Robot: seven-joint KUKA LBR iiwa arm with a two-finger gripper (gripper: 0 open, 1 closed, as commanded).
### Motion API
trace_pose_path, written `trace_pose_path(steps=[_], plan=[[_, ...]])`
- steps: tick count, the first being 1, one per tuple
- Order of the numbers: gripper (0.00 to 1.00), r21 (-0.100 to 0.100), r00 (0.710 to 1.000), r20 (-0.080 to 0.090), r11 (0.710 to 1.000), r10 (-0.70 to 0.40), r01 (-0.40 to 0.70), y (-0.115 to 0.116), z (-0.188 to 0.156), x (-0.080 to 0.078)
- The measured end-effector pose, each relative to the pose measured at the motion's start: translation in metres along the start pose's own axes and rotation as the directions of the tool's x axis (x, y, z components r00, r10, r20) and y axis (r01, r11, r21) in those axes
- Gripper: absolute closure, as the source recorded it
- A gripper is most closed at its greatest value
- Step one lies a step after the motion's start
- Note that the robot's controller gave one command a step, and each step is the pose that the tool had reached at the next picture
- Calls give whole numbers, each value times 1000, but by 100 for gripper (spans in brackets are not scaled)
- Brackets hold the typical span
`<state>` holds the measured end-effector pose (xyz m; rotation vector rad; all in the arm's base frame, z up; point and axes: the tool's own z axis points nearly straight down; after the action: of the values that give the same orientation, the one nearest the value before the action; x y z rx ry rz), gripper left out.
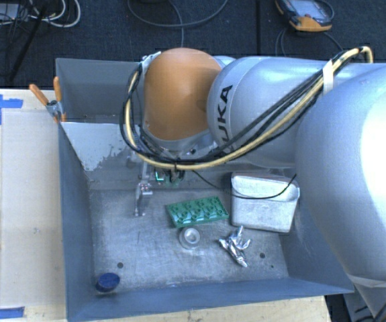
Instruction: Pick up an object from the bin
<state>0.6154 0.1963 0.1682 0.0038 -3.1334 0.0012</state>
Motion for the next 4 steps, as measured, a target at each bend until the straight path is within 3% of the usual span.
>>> trace_pose_path(steps=[1, 2, 3, 4], plan=[[0, 3, 1000, 5, 1000, 22, -22, -77, 18, -4], [0, -5, 997, 17, 997, 71, -71, -132, 87, 17], [0, -2, 994, 20, 994, -107, 107, -218, 95, 50], [100, -2, 994, 23, 995, -105, 105, -217, 93, 48]])
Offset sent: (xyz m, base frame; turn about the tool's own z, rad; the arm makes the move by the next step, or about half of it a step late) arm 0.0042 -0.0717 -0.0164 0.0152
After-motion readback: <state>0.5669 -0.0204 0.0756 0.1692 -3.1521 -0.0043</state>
